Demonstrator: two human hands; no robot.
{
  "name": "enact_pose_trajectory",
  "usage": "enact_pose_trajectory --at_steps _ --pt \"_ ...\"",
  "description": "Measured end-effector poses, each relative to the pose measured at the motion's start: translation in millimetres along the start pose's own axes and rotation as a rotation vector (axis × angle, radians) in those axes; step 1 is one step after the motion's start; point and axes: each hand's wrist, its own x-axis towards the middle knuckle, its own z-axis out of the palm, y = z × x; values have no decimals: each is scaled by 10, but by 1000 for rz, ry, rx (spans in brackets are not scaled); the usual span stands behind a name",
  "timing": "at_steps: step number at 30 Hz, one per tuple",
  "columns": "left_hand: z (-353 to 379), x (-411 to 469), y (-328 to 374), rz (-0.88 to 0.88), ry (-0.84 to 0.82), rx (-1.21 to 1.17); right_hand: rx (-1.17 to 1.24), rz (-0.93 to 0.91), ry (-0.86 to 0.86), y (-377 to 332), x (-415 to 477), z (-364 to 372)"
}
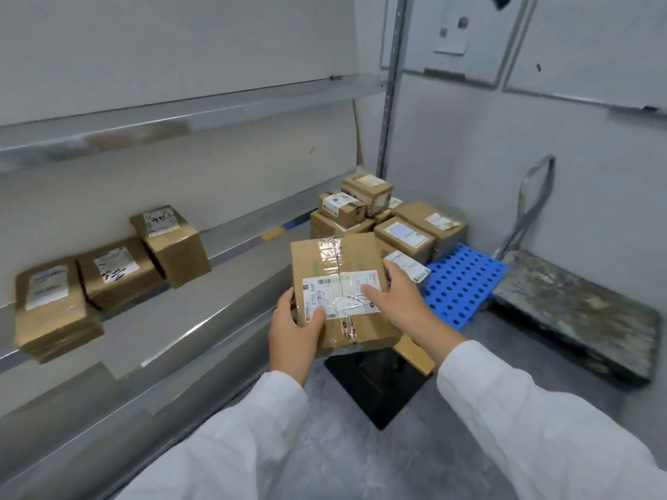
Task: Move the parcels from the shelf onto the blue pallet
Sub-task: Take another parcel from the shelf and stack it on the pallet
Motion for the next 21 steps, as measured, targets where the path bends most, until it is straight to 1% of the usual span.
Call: enact_pose_trajectory --at_steps 3,8,13,17,21 --pt "786 -33 167 4 -42 -12 7 5 34 443 187 -645" --pt "1767 -77 359 -19 -120 17 -14 34 69 985 378 -1495" --pt "2421 -29 447 -34 -145 15 -35 60 80 1342 601 -1977" --pt "2834 113 434 -38 -165 9 -26 76 96 1560 814 -2217" --pt "3227 301 370 -84 -186 -25 -58 71 106 1775 1112 -2380"
